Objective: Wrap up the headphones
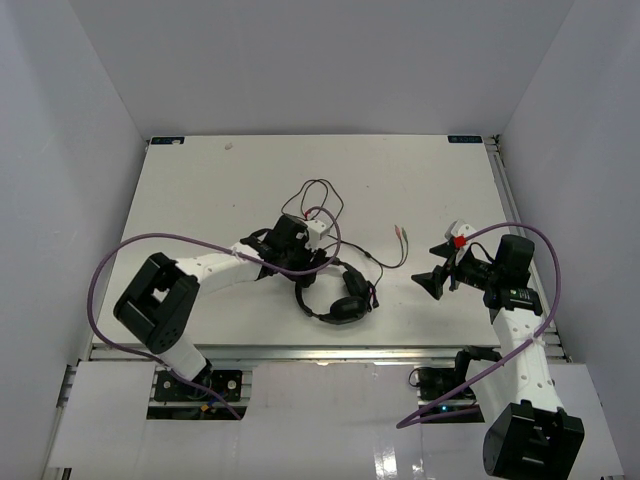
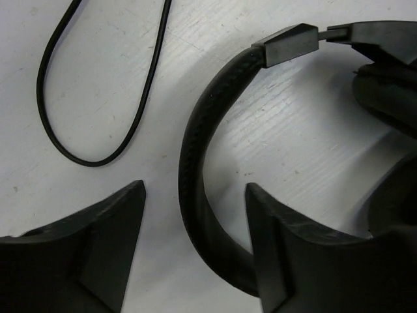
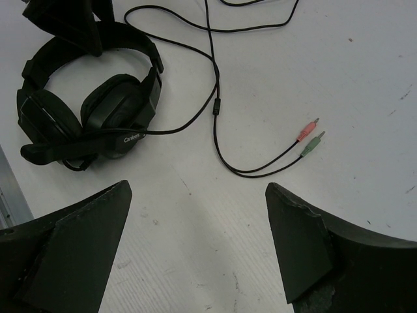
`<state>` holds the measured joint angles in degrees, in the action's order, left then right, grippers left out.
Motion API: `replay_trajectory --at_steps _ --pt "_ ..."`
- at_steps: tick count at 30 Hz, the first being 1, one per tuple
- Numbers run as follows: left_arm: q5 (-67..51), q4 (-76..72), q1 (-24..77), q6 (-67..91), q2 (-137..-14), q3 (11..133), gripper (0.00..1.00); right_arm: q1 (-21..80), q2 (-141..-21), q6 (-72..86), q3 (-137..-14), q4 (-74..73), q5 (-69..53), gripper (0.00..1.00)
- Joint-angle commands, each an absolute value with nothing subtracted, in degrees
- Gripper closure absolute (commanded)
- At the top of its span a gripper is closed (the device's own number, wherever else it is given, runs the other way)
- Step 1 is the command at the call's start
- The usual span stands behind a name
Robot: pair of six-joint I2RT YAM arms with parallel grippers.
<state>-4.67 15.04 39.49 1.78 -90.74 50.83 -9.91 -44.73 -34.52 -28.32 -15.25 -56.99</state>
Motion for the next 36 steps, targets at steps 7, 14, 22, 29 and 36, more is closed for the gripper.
replay_trajectory --at_steps 7,14,22,29,36 --pt "-3.34 18.33 39.64 0.75 -95.62 55.37 0.51 -10.15 -44.6 -34.98 -29.0 -13.97 -57.52 0.1" --pt "-1.93 19.6 40.78 1.47 -98.64 56.54 0.65 -10.58 -44.65 -34.86 -29.0 -13.92 -57.57 0.1" --pt "-1.67 19.83 41.81 2.55 -98.97 56.6 0.88 -10.69 -44.41 -34.98 -28.95 -14.18 -58.68 0.1" --pt "-1.42 19.54 41.92 4.95 -88.36 55.04 1.0 -9.91 -46.63 -59.44 -30.51 -32.23 -70.89 0.1" --pt "-2.93 19.97 41.76 9.24 -71.01 51.71 1.0 -6.01 -57.35 -89.43 -42.54 -44.82 -70.65 0.1"
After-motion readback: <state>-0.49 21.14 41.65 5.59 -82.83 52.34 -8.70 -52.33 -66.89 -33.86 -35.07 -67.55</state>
